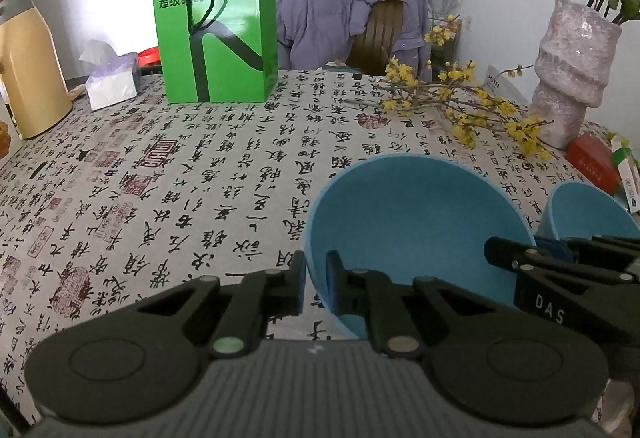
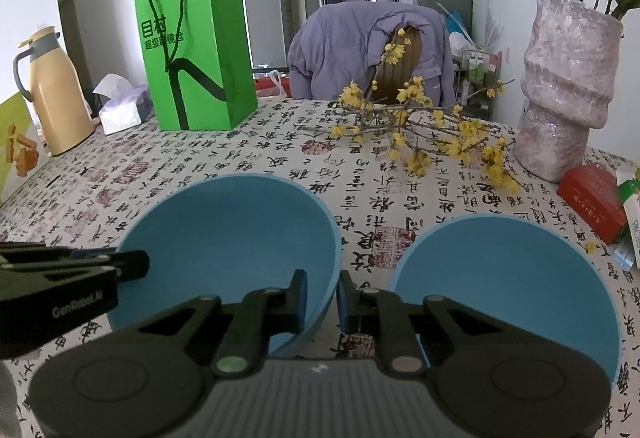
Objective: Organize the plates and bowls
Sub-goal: 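Close both grippers on the rim of the blue bowl, then lift the held blue bowl off the table with both grippers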
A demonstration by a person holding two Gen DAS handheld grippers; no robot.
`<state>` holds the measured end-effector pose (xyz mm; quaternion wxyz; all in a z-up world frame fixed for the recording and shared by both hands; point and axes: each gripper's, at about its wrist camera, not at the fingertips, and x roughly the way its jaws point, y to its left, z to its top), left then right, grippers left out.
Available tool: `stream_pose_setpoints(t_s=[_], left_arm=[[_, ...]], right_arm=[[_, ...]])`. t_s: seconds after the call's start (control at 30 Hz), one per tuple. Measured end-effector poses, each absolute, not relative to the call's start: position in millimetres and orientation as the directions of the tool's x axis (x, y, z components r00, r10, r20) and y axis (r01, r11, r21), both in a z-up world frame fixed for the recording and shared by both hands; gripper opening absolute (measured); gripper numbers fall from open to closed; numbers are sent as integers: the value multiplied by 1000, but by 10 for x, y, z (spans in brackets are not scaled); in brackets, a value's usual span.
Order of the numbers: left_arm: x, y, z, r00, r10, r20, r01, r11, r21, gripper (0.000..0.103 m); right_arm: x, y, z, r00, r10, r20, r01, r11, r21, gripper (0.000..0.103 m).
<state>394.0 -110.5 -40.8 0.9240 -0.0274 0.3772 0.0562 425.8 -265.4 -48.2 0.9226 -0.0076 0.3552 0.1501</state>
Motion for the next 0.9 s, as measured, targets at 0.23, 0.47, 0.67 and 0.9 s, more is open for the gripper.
stream_pose_setpoints(t_s=[0.23, 0.47, 0.67, 0.9], left_arm=[[3925, -1107, -404, 708, 89, -700, -129, 992, -3, 11], [3919, -1110, -402, 708, 94, -700, -131, 991, 1, 12], [3922, -1109, -399, 708, 94, -700, -130, 992, 1, 12], [3916, -1112, -400, 708, 93, -700, -131, 991, 0, 12]], right_arm=[[4258, -2641, -495, 705, 266, -657, -279, 956, 88, 14], [4258, -2627, -498, 707, 262, -657, -277, 957, 84, 14], [4254, -2627, -497, 707, 260, -657, -275, 958, 83, 14], [4255, -2635, -499, 709, 262, -655, -274, 958, 87, 14]])
